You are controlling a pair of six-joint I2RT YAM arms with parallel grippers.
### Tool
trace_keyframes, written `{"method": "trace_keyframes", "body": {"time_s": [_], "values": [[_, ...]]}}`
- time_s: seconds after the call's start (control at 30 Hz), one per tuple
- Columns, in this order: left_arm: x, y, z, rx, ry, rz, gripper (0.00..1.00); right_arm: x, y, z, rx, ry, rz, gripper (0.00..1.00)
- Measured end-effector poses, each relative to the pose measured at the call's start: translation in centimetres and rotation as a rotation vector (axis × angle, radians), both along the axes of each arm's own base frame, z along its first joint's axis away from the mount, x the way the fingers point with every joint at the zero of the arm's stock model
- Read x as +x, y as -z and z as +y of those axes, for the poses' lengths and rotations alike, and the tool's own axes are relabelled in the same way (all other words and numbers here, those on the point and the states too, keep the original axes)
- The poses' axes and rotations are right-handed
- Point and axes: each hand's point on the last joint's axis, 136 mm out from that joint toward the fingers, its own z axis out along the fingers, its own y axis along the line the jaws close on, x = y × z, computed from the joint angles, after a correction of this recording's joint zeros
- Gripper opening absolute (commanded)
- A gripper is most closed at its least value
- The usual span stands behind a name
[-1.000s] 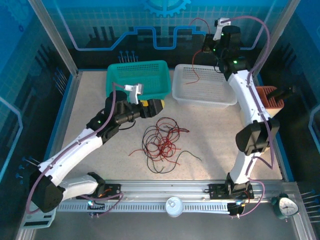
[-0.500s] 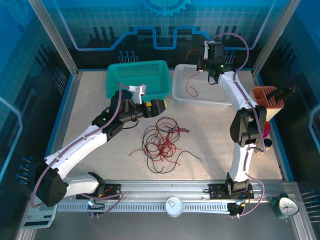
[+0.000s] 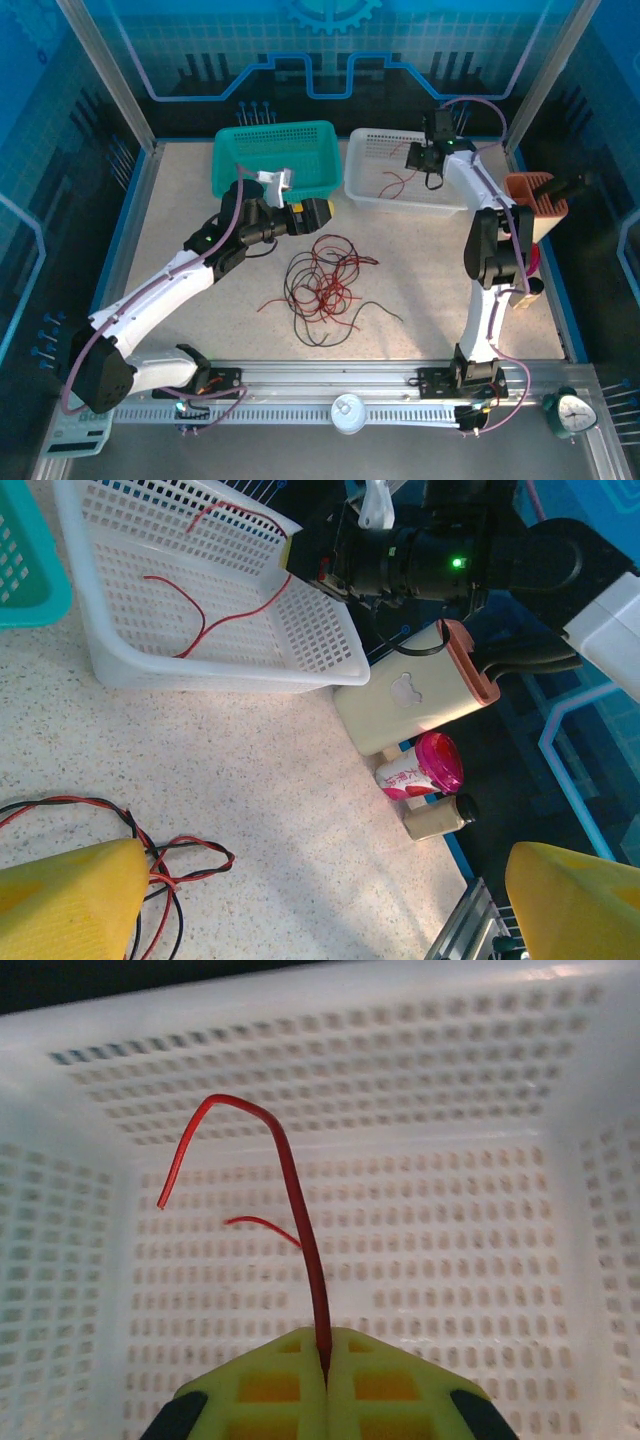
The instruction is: Untangle the cables
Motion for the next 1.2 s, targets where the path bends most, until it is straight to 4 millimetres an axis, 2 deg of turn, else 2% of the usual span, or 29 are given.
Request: {"method": "trace_keyframes", "body": {"time_s": [0.1,0.23,0.33,0.47,0.6,0.77,0.83,0.9,0.97,1.03,1.2], "values": [[0.0,0.0,0.0,0.000,0.000,0.000,0.94,-0.3,2.3,-1.6,0.026,0.060,0.071,0.21],[0.0,0.0,0.0,0.000,0.000,0.000,0.93,-0.5,4.4,-2.4,0.034,0.095,0.146,0.47],[-0.1,-0.2,0.1,-0.001,-0.001,-0.002,0.94,-1.0,4.8,-2.4,0.033,0.100,0.181,0.55],[-0.2,-0.3,0.2,-0.002,-0.001,-0.004,0.94,-1.1,3.7,-2.4,0.038,0.106,0.165,0.63],[-0.3,-0.1,0.2,0.005,-0.001,0.006,0.94,-1.5,0.2,-2.1,0.044,0.096,0.096,0.66],[-0.3,0.4,0.4,0.021,-0.010,0.019,0.95,-2.3,-7.3,-0.6,0.050,0.059,-0.069,0.66],[-0.3,0.6,0.5,0.029,-0.013,0.024,0.95,-3.0,-9.4,0.2,0.051,0.036,-0.121,0.66],[-0.3,0.7,0.6,0.033,-0.018,0.027,0.95,-4.1,-10.6,1.4,0.054,0.008,-0.154,0.66],[-0.2,0.9,0.7,0.039,-0.026,0.031,0.95,-5.6,-10.7,2.9,0.058,-0.027,-0.162,0.65],[-0.2,1.1,0.9,0.047,-0.033,0.039,0.96,-7.2,-9.9,4.6,0.063,-0.067,-0.152,0.65],[-0.2,2.3,1.5,0.084,-0.065,0.074,0.96,-12.2,-5.0,8.9,0.080,-0.175,-0.053,0.61]]}}
